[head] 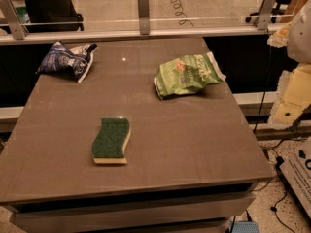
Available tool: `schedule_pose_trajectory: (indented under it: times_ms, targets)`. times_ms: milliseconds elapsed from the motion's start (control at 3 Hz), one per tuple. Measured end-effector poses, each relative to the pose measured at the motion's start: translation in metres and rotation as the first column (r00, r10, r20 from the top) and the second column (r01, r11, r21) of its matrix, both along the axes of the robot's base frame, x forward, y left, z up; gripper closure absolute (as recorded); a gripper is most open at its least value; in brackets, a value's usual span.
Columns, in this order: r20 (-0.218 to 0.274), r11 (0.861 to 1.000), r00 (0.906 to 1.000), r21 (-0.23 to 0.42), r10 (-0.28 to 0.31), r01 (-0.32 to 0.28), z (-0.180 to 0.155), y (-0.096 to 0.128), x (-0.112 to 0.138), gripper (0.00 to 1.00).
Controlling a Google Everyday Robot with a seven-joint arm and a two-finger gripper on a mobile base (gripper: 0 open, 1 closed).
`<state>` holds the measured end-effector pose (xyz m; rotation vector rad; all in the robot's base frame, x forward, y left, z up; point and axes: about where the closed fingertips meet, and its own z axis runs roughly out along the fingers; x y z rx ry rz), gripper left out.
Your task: Move green jalapeno chip bag near blue chip bag
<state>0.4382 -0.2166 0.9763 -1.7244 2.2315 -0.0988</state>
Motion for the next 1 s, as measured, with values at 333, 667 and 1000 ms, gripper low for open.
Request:
schedule_pose_trajectory:
  times_ms: [333, 667, 1000]
  targets:
    - [0.009, 1.000, 0.9999, 0.009, 0.009, -0.009, -0.002, 0.002, 0.002, 0.00]
    - [0.016, 0.999, 0.9996, 0.021, 0.025, -0.025, -0.008, 0.007, 0.009, 0.00]
    - [0.013, 0.998, 0.9991, 0.042, 0.039, -0.040, -0.020, 0.014, 0.017, 0.00]
